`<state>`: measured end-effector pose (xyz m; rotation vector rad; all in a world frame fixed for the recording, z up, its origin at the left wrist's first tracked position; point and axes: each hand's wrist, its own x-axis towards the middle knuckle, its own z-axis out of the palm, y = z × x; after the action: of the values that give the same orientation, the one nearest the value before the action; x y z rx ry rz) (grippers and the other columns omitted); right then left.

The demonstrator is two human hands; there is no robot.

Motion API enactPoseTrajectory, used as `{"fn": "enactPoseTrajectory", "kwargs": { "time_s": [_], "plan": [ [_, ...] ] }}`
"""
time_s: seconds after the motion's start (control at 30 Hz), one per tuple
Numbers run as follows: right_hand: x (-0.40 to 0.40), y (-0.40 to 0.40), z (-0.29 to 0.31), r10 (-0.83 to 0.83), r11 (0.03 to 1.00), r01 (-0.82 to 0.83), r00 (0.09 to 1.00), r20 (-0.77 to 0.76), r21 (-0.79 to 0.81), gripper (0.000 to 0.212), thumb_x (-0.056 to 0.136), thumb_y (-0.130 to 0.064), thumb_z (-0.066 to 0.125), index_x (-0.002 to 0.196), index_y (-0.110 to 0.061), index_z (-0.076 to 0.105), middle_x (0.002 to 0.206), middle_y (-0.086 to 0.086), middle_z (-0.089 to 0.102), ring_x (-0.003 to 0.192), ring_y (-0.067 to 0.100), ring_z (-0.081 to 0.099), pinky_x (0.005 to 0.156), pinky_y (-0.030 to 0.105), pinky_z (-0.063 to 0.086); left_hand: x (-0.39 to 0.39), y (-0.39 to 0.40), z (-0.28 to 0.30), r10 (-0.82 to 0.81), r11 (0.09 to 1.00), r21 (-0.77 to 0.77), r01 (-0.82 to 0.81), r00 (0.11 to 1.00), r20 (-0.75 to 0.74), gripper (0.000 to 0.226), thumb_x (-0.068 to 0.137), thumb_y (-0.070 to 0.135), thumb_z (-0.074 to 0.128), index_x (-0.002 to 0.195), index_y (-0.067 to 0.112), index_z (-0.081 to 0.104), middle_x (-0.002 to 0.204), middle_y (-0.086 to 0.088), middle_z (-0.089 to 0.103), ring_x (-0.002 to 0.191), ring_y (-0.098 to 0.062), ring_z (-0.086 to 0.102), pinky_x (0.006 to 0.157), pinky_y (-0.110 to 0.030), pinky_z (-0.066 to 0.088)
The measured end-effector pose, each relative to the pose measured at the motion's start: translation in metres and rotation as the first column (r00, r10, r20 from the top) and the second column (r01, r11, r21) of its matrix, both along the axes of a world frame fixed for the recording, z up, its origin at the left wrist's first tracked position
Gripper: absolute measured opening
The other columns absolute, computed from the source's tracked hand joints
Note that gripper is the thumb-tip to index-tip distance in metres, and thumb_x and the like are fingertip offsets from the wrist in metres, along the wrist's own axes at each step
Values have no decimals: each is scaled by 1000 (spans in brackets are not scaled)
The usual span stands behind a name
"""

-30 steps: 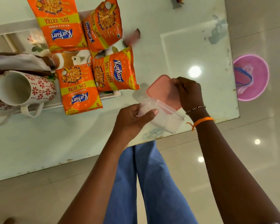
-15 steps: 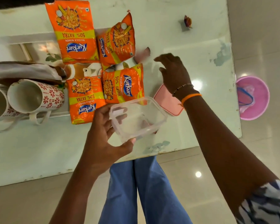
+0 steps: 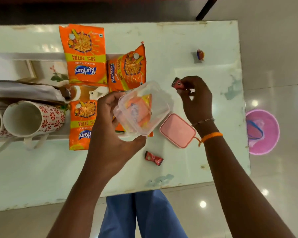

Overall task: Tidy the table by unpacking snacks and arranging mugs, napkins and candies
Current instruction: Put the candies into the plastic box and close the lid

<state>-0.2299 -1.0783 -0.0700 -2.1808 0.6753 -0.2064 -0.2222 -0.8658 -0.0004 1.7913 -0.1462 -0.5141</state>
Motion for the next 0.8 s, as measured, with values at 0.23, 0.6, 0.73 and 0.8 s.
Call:
{"fn": "enactPoseTrajectory", "kwargs": {
  "time_s": [0.23, 0.6, 0.73, 0.8],
  "plan": [
    [-8, 4, 62, 387, 922, -379, 911, 141, -76, 27, 80, -24, 66, 106, -19, 64, 103, -14, 59, 102, -4, 41, 93, 22, 35, 12, -34, -3, -21, 999, 31, 21, 1000, -7, 78, 55, 29, 81, 119, 40, 37, 126, 13, 52, 119, -8, 53, 91, -32, 53],
    [69, -88, -50, 188, 950, -272, 889, -418, -153, 60, 86, 0, 48, 141, -9, 28, 154, 14, 18, 145, 24, 14, 117, 30, 17, 9, -50, -12, -27, 997, 74, 25, 999, 18, 80, 52, 30, 82, 111, 54, 35, 117, 33, 49, 118, -2, 51, 91, -25, 51],
    [46, -77, -60, 139, 929, -247, 923, -360, -275, 43, 79, 6, 48, 120, -6, 53, 134, 16, 42, 121, 35, 40, 97, 37, 42, 0, -50, -12, -19, 992, 121, 16, 1000, 24, 81, 51, 32, 81, 114, 53, 34, 121, 32, 48, 120, -2, 49, 93, -33, 52],
    [27, -70, -55, 101, 947, -187, 946, -308, -262, 31, 78, 9, 45, 99, -4, 63, 115, 18, 54, 106, 35, 50, 84, 38, 46, -4, -50, -10, -18, 991, 132, 15, 1000, 19, 83, 51, 31, 84, 114, 53, 35, 123, 30, 48, 121, -6, 50, 94, -40, 52]
  ]
}}
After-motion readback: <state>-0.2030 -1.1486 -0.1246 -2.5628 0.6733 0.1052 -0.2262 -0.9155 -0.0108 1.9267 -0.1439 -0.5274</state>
